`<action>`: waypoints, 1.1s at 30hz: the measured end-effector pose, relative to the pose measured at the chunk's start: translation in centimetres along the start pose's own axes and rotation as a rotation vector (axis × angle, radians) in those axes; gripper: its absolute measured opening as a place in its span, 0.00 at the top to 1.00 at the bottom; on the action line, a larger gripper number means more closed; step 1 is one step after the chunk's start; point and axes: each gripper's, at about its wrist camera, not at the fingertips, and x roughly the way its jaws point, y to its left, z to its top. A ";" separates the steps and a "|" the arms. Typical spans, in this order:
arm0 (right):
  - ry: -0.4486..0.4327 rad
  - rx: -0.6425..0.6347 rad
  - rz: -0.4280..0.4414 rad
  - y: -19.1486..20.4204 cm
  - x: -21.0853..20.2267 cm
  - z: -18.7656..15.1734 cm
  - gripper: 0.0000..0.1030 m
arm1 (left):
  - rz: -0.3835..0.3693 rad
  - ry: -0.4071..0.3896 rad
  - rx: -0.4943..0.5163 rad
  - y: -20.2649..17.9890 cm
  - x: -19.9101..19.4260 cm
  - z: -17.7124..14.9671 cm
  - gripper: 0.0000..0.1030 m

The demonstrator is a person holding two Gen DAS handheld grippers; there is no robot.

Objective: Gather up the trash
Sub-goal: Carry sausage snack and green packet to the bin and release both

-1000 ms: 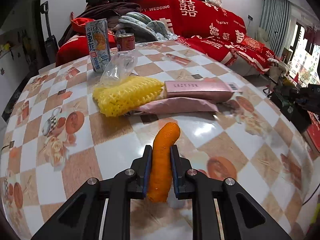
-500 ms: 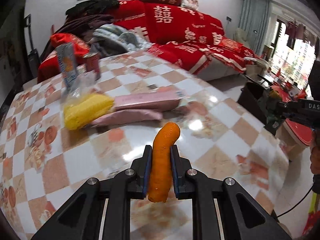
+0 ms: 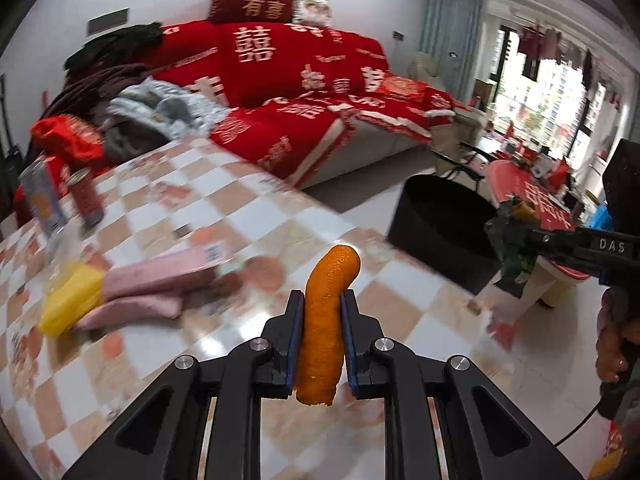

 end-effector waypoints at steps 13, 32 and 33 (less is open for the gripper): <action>-0.080 0.069 -0.034 -5.8 -2.8 2.1 0.87 | -0.068 0.006 0.109 -8.0 6.0 5.7 0.00; -0.122 0.167 -0.082 -12.0 -2.1 4.8 0.87 | -0.045 0.073 0.263 -16.4 15.0 8.8 0.00; -0.121 0.167 -0.082 -12.2 -2.0 4.9 0.87 | -0.042 0.078 0.269 -16.7 15.3 8.8 0.00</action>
